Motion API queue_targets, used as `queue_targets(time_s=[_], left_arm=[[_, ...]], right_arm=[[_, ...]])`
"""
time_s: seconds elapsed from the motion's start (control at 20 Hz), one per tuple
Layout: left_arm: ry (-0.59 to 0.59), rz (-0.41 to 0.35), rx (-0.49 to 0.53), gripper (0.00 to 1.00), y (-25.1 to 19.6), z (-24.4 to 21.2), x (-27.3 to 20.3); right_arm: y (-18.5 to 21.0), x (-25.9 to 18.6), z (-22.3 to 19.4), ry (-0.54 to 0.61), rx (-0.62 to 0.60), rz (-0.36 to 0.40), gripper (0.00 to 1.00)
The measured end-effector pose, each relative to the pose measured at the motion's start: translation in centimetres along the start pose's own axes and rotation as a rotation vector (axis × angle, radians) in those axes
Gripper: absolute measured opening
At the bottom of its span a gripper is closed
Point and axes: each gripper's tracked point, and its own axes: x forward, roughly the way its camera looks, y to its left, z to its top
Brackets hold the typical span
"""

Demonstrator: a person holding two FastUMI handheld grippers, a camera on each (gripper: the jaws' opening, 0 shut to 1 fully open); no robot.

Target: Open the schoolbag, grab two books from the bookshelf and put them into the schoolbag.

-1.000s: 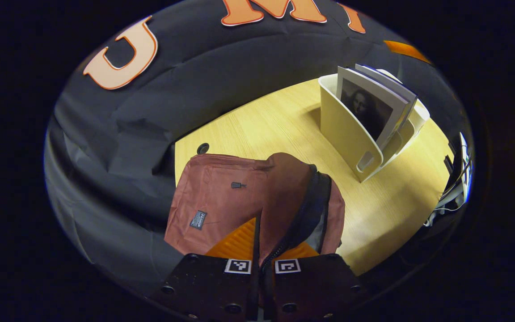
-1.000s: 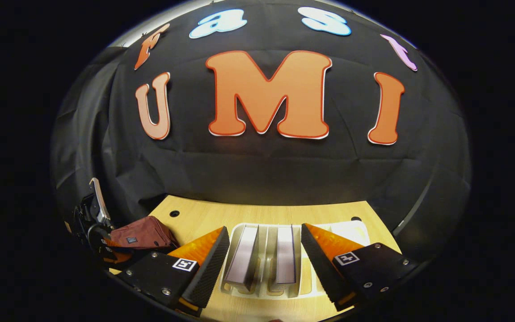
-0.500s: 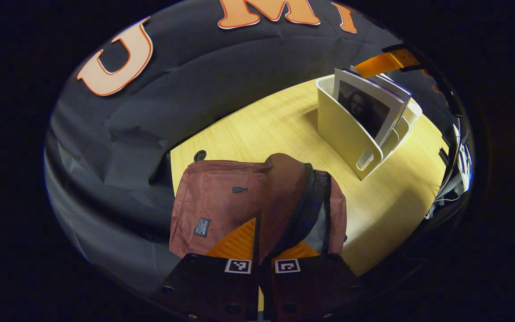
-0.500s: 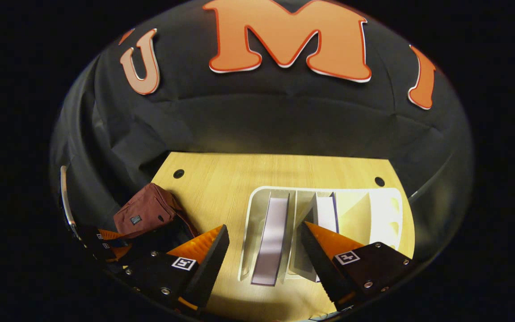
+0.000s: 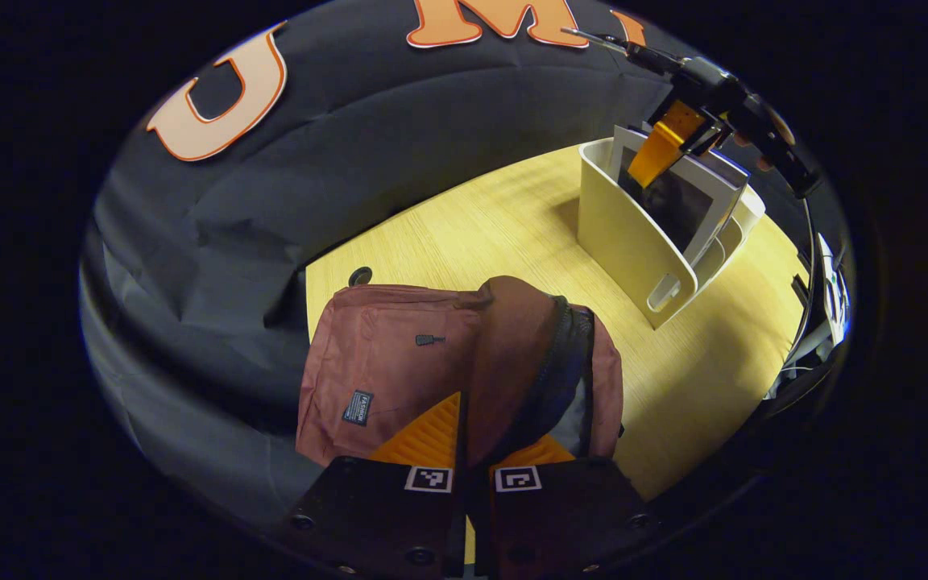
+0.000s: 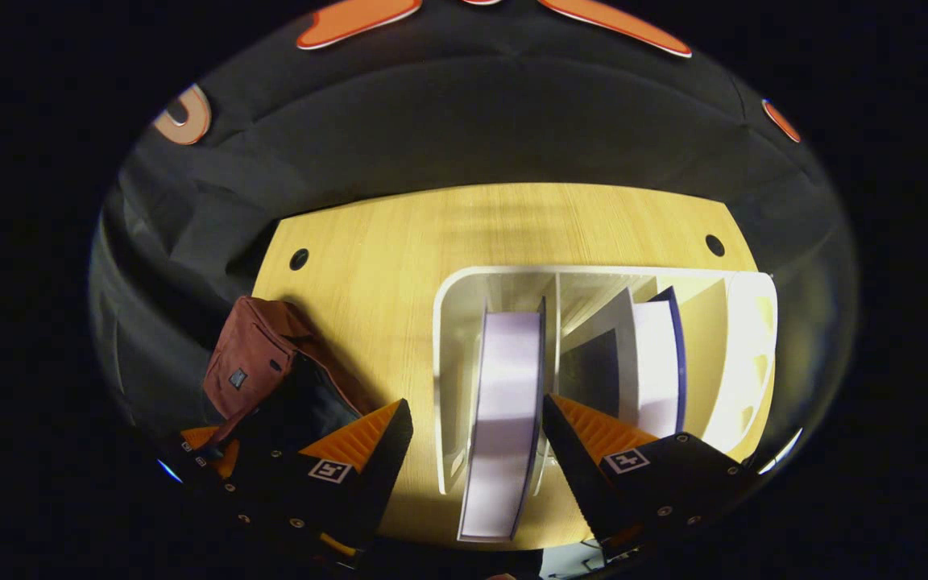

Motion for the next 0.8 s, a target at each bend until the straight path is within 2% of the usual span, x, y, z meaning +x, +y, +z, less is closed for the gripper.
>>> queue_targets(time_s=[0.25, 0.45, 0.55, 0.6, 0.65, 0.7, 0.75, 0.8], left_arm=[[0.005, -0.002, -0.01, 0.05, 0.0, -0.3, 0.1], [0.009, -0.003, -0.009, 0.05, 0.0, -0.3, 0.1], [0.009, -0.003, -0.007, 0.05, 0.0, -0.3, 0.0], [0.009, -0.003, -0.008, 0.05, -0.1, -0.3, 0.0], [0.009, -0.004, -0.009, 0.05, -0.1, -0.3, 0.0], [0.009, -0.004, -0.01, 0.05, -0.1, -0.4, 0.1], [0.009, -0.005, -0.01, 0.05, -0.1, -0.3, 0.1], [0.012, -0.006, -0.01, 0.05, -0.1, -0.4, 0.1]], right_arm=[[-0.9, 1.1, -0.1, 0.073, 0.006, -0.039, 0.97], [-1.0, 0.8, -0.4, 0.105, 0.016, -0.041, 0.97], [-1.8, 1.0, -0.9, 0.124, 0.002, -0.07, 0.92], [-2.2, 1.2, -1.2, 0.133, -0.004, -0.089, 0.73], [-2.3, 1.2, -1.2, 0.136, -0.008, -0.1, 0.78], [-2.2, 1.3, -1.3, 0.139, -0.012, -0.103, 0.66], [-2.0, 1.2, -1.4, 0.139, -0.009, -0.107, 0.7], [-1.9, 1.1, -1.4, 0.142, -0.005, -0.11, 0.45]])
